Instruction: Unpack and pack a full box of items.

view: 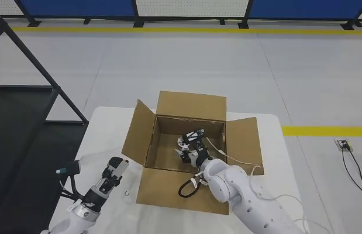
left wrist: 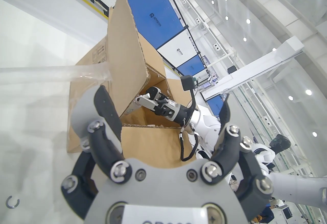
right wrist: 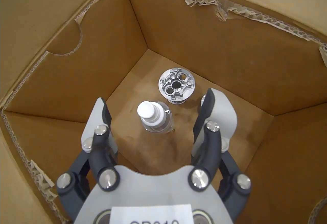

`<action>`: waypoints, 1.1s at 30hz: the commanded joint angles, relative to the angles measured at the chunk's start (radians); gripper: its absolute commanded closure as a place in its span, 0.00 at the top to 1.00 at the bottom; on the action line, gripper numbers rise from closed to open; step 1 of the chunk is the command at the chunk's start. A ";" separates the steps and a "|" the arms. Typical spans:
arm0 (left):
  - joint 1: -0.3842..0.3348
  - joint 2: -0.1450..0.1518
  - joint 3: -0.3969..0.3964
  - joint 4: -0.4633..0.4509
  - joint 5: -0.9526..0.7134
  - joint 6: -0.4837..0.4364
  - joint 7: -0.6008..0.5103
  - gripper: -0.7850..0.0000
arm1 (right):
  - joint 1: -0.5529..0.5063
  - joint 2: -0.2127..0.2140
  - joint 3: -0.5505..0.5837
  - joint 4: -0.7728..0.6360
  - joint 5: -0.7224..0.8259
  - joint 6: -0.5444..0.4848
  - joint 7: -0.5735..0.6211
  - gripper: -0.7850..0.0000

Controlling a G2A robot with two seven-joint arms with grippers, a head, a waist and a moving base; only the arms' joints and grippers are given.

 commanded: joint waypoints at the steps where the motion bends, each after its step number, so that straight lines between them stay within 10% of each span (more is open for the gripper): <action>1: 0.001 0.002 -0.001 0.002 -0.003 -0.003 0.002 1.00 | 0.002 -0.005 0.001 0.002 -0.009 0.008 0.017 0.40; 3: 0.001 0.003 0.001 0.000 -0.004 -0.003 0.003 1.00 | 0.002 -0.008 0.002 0.001 -0.018 0.015 0.034 0.49; 5: 0.001 0.004 0.003 -0.001 -0.001 -0.004 0.007 1.00 | 0.001 -0.012 0.005 -0.002 -0.024 0.022 0.050 0.99; 33: 0.002 0.021 0.010 0.015 -0.016 -0.013 0.032 1.00 | 0.050 -0.071 0.013 0.052 -0.048 0.021 0.296 1.00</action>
